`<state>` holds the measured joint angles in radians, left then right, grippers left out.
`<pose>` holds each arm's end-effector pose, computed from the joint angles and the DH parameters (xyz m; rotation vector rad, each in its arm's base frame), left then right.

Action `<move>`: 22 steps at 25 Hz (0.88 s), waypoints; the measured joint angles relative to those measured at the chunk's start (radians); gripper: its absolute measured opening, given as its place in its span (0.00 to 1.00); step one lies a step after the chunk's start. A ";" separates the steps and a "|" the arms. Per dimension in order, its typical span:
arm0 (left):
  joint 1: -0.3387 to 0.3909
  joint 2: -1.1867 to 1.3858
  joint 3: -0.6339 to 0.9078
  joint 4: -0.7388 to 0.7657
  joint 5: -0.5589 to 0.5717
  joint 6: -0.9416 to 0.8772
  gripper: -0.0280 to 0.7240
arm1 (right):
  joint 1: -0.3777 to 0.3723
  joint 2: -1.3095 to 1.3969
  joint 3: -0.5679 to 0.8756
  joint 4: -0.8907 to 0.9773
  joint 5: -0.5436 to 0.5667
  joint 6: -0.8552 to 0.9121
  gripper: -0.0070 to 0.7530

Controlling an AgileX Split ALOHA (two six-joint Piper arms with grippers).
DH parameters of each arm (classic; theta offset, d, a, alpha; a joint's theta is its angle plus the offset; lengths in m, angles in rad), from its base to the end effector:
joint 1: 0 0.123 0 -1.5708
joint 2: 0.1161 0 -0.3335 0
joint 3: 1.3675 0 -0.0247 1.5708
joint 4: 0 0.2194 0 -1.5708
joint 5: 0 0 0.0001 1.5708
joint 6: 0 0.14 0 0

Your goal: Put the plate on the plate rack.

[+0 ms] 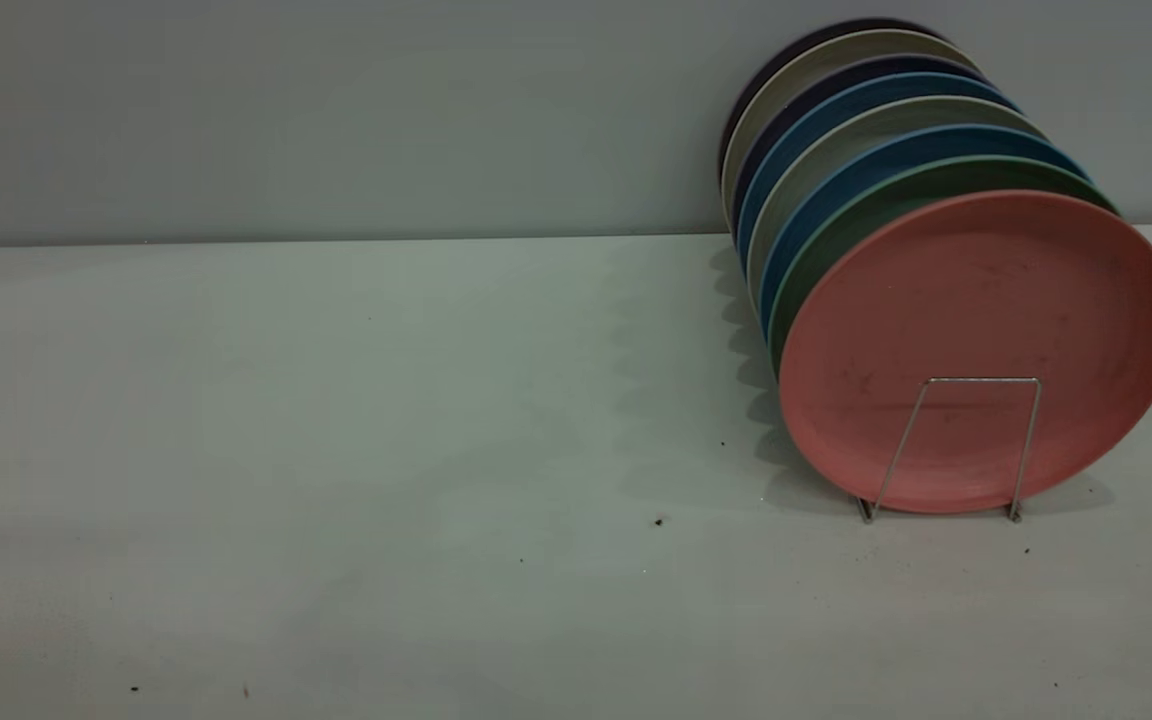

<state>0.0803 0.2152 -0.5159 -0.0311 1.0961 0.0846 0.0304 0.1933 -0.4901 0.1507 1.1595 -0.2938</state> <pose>-0.0150 -0.0051 0.2462 0.0032 2.2789 0.0475 -0.0247 0.0185 0.2329 -0.3741 2.3035 0.0607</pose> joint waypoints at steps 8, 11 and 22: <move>0.000 -0.007 0.027 0.009 0.014 -0.005 0.61 | 0.000 -0.014 0.009 -0.004 -0.013 0.000 0.57; -0.001 -0.007 0.030 0.010 0.019 -0.020 0.61 | 0.000 -0.015 0.009 -0.013 -0.013 0.014 0.57; -0.001 -0.008 0.030 0.010 0.019 -0.054 0.61 | 0.000 -0.015 0.009 -0.040 -0.017 0.083 0.57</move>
<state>0.0796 0.2076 -0.4861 -0.0214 1.1151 0.0302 0.0304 0.1785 -0.4809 0.1109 1.1428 -0.2107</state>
